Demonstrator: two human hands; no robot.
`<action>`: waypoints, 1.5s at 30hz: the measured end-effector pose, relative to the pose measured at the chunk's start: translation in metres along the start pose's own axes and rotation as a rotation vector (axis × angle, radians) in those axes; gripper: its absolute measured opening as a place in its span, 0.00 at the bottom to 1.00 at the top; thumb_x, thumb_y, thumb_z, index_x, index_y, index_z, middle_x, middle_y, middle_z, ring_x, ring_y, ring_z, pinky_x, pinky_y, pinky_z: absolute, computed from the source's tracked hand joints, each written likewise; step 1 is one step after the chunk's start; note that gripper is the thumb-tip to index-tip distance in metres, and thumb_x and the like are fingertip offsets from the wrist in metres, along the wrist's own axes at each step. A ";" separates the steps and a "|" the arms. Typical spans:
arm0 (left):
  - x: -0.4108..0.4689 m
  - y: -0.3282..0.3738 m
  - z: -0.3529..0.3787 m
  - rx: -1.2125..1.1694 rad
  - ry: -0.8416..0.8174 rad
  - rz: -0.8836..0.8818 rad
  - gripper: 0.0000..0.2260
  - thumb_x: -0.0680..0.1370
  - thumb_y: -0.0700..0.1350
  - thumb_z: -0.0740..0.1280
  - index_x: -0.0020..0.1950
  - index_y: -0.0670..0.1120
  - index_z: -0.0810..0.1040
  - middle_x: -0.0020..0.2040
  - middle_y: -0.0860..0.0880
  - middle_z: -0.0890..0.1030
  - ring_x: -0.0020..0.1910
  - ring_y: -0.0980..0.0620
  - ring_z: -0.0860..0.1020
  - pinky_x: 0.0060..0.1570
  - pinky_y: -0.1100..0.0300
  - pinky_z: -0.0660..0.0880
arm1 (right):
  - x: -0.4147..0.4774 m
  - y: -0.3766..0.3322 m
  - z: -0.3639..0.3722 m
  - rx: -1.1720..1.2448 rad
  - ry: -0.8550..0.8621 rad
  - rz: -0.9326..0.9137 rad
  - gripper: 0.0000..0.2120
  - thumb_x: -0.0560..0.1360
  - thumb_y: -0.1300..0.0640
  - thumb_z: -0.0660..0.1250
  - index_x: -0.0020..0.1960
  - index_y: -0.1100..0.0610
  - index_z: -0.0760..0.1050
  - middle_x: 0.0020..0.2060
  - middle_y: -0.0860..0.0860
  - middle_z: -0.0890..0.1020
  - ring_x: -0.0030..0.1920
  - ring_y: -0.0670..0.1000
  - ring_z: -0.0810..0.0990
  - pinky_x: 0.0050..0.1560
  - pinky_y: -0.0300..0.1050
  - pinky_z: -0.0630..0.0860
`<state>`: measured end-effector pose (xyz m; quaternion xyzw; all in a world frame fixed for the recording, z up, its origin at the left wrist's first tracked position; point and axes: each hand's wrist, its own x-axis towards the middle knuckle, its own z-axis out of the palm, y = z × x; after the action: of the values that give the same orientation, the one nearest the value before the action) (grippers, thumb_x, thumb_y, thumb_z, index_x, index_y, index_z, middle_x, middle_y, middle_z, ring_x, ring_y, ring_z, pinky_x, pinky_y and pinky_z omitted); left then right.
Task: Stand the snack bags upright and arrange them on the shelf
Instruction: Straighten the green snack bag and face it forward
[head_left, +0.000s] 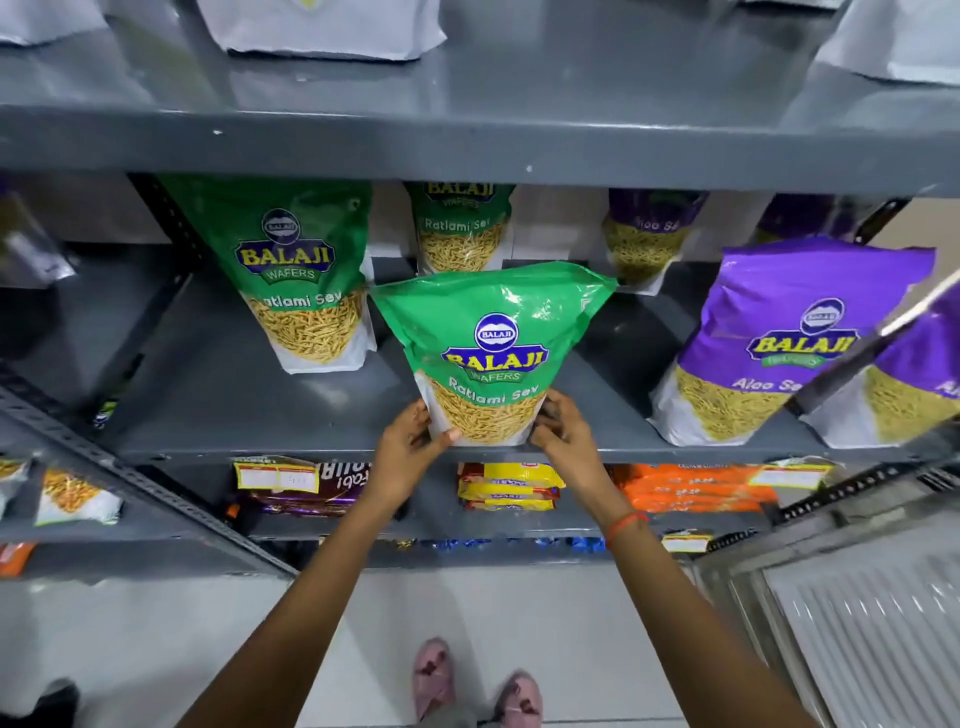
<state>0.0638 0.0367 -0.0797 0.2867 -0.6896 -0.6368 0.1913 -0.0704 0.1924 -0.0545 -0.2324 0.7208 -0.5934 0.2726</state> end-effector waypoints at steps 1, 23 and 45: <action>-0.002 0.002 -0.001 0.004 -0.004 -0.003 0.21 0.71 0.38 0.70 0.62 0.43 0.71 0.61 0.46 0.77 0.57 0.56 0.78 0.51 0.75 0.74 | -0.002 -0.002 0.001 -0.001 -0.001 -0.002 0.19 0.75 0.68 0.59 0.65 0.58 0.65 0.56 0.51 0.75 0.56 0.49 0.74 0.44 0.27 0.76; -0.027 0.066 -0.094 0.294 0.339 0.361 0.13 0.75 0.47 0.66 0.58 0.47 0.77 0.55 0.55 0.79 0.54 0.62 0.75 0.50 0.83 0.65 | -0.054 -0.087 0.130 -0.245 0.558 -0.736 0.08 0.74 0.65 0.58 0.49 0.57 0.73 0.53 0.51 0.70 0.58 0.48 0.68 0.63 0.36 0.64; 0.070 0.017 -0.208 0.010 0.117 -0.052 0.10 0.72 0.41 0.70 0.51 0.41 0.76 0.50 0.43 0.79 0.49 0.48 0.74 0.52 0.55 0.71 | 0.084 -0.066 0.218 -0.068 -0.135 -0.005 0.28 0.74 0.63 0.65 0.70 0.58 0.58 0.67 0.54 0.70 0.67 0.50 0.68 0.70 0.51 0.65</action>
<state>0.1381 -0.1674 -0.0458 0.3421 -0.6729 -0.6203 0.2131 0.0138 -0.0347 -0.0316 -0.2826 0.7201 -0.5521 0.3111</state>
